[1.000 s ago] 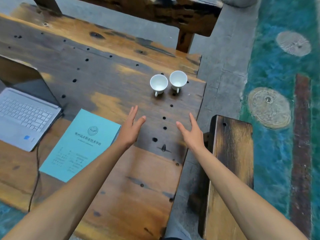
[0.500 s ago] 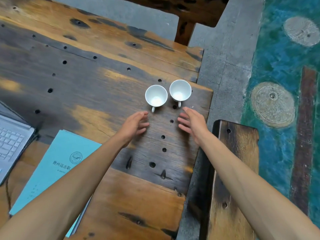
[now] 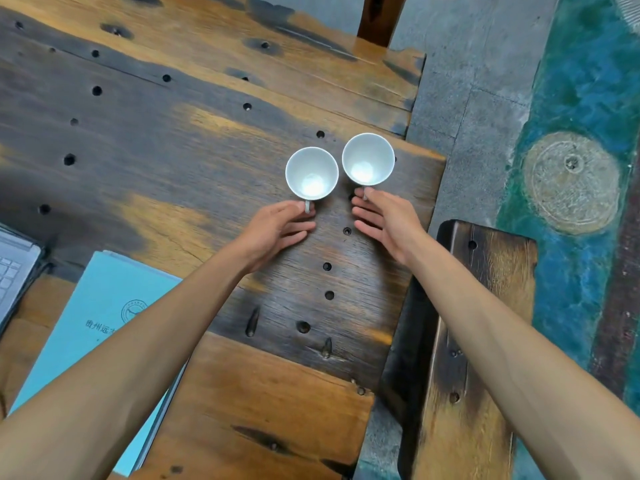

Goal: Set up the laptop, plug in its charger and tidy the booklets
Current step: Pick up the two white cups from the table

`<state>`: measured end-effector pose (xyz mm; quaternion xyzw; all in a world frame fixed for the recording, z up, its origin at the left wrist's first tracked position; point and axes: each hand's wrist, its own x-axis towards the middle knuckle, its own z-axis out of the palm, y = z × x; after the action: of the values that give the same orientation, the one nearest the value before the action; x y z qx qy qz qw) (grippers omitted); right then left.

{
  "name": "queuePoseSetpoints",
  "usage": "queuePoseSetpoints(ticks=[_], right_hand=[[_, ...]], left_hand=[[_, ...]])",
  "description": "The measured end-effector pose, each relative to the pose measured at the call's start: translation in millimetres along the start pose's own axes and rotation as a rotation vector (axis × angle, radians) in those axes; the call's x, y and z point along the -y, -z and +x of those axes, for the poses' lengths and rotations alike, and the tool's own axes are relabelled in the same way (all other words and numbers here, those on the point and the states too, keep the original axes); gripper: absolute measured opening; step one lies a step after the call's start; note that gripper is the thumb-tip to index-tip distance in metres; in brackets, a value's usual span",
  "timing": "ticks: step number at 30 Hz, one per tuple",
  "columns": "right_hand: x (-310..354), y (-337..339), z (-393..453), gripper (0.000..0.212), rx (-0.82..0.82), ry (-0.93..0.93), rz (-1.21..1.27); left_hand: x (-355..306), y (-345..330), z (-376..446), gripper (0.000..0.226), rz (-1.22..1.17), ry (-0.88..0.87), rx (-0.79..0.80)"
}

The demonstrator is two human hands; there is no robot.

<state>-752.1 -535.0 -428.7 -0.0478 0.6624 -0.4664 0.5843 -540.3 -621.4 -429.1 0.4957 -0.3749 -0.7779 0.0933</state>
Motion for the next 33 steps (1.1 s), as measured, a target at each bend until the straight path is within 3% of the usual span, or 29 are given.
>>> queuePoseSetpoints(ticks=[15, 22, 33], right_hand=[[-2, 6, -27, 0.018, 0.092, -0.101, -0.012], [-26, -2, -82, 0.019, 0.122, -0.150, 0.116], [-97, -19, -196, 0.016, 0.154, -0.142, 0.107]], left_hand=[[-2, 0, -19, 0.018, -0.084, 0.017, -0.016], [21, 11, -76, 0.017, -0.125, 0.003, -0.050], [101, 30, -196, 0.017, -0.192, -0.003, -0.066]])
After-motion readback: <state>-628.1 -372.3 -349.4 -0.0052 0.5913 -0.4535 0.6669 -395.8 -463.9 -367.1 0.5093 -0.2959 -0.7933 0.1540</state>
